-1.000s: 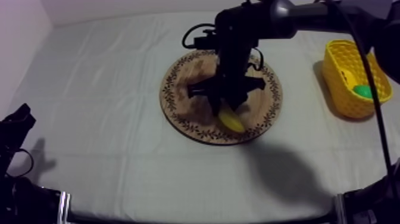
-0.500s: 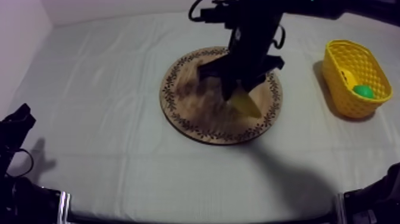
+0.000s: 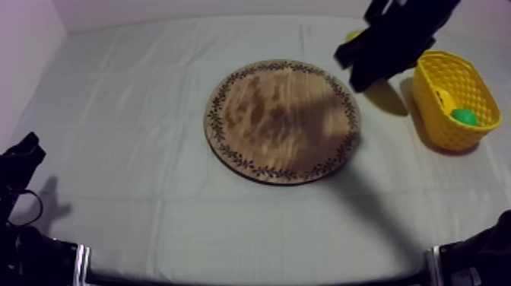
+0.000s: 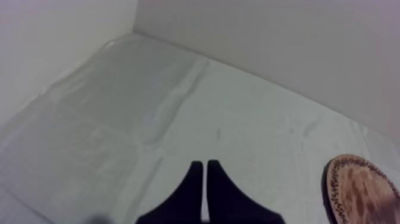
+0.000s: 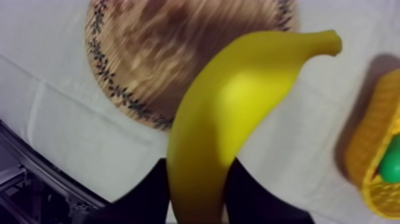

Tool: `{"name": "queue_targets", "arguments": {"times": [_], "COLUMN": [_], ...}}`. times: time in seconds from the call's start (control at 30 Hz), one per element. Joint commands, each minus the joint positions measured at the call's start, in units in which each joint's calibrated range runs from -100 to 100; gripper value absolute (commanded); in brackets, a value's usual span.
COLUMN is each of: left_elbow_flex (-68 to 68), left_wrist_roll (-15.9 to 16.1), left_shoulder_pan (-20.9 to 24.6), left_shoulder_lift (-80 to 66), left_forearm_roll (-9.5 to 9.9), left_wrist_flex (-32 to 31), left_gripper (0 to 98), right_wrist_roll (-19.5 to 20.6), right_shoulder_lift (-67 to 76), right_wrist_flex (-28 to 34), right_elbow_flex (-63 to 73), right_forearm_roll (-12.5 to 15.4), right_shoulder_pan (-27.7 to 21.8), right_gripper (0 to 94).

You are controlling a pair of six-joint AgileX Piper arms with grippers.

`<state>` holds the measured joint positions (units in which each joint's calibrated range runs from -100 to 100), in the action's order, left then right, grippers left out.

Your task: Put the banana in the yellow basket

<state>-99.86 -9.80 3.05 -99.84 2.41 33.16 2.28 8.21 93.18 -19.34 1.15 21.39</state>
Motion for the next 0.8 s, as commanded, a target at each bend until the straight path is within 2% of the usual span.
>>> {"name": "queue_targets", "arguments": {"times": [0.0, 0.43, 0.77], "left_elbow_flex": [0.0, 0.0, 0.0], "left_wrist_roll": [0.0, 0.0, 0.0], "left_shoulder_pan": [0.0, 0.0, 0.0], "left_shoulder_lift": [0.0, 0.0, 0.0], "left_forearm_roll": [0.01, 0.01, 0.01], "left_wrist_flex": [0.0, 0.0, 0.0], "left_gripper": [0.1, 0.1, 0.1], "right_wrist_roll": [-2.5, -10.8, -15.0], "right_shoulder_lift": [2.6, 4.1, 2.8], "right_wrist_flex": [0.8, 2.2, 1.5], "right_elbow_flex": [0.6, 3.1, 4.1], "right_forearm_roll": [-0.8, -5.2, -7.3], "right_shoulder_pan": [-3.1, -18.0, -27.1], "right_gripper": [27.4, 27.4, 27.8]}}
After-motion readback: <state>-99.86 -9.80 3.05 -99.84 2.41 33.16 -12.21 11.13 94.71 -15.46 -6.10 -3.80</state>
